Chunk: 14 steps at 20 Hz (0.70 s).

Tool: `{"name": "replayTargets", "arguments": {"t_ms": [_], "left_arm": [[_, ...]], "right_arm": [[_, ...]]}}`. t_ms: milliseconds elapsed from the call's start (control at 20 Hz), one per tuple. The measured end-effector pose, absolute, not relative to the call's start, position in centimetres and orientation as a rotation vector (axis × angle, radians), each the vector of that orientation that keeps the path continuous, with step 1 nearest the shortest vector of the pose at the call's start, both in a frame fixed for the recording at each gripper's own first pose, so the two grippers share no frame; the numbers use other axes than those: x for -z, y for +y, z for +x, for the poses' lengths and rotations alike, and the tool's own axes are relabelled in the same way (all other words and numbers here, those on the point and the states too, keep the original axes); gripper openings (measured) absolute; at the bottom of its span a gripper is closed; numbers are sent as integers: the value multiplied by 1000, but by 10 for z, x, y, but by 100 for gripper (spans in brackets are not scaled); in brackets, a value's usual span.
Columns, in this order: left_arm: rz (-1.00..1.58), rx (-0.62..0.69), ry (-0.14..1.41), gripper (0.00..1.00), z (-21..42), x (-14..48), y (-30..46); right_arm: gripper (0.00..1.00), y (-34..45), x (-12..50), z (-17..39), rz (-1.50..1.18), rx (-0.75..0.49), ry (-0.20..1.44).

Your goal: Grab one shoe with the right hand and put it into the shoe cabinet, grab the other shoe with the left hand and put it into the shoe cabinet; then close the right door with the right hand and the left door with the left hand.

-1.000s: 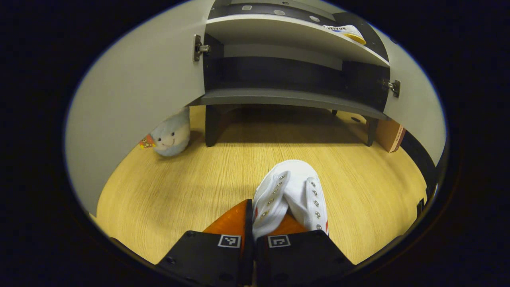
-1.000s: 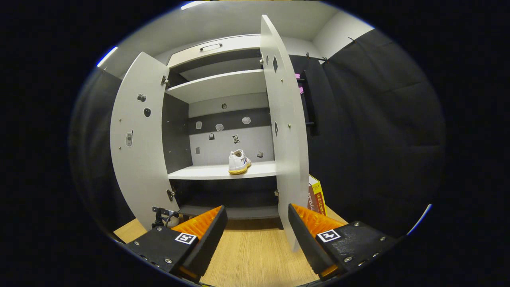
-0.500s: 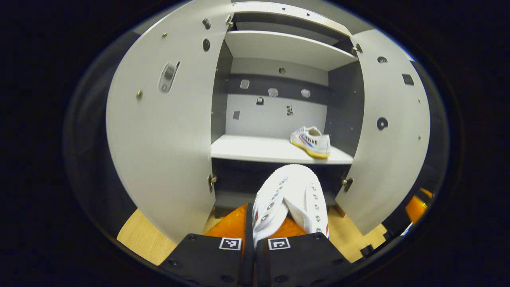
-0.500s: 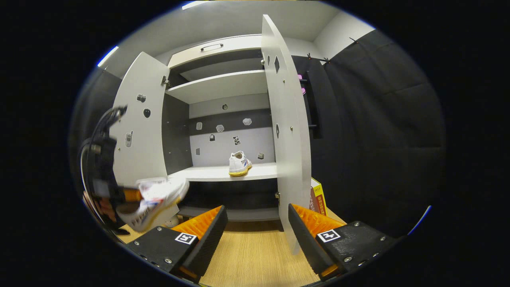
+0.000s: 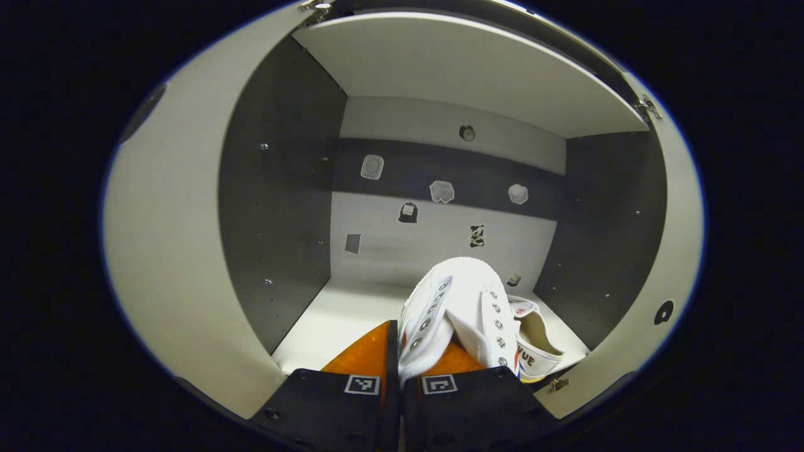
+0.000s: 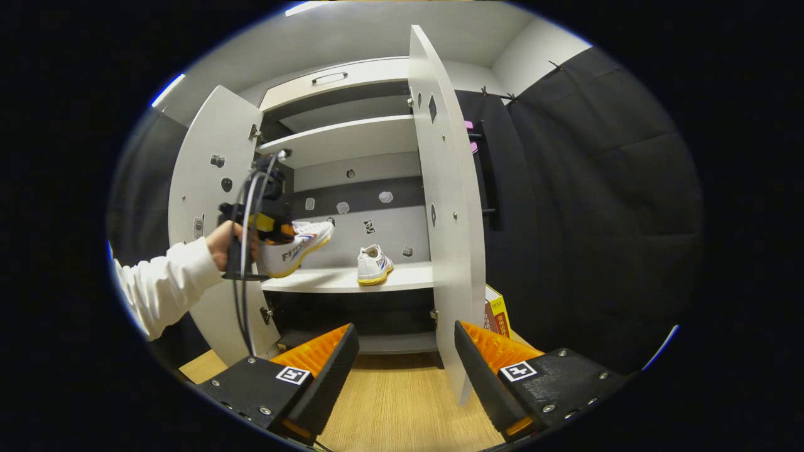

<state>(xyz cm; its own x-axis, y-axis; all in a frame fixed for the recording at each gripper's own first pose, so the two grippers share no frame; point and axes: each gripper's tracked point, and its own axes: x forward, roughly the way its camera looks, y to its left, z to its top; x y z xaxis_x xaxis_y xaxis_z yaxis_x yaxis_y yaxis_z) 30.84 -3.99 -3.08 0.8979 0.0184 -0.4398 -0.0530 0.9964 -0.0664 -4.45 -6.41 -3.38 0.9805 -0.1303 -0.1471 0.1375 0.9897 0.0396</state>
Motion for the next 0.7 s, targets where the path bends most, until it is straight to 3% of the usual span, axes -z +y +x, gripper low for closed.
{"name": "replayTargets", "arguments": {"t_ms": [250, 550, 700], "left_arm": [[-18, -148, 586, 10, 353, 94, -21], [-72, -179, 664, 10, 360, 122, -19], [-80, -167, 654, 20, 361, 119, -24]], "right_arm": [[94, -83, 32, -53, 41, 185, 148], [94, -111, 39, -59, 46, 250, 163], [90, -114, 39, -57, 66, 252, 165]]}}
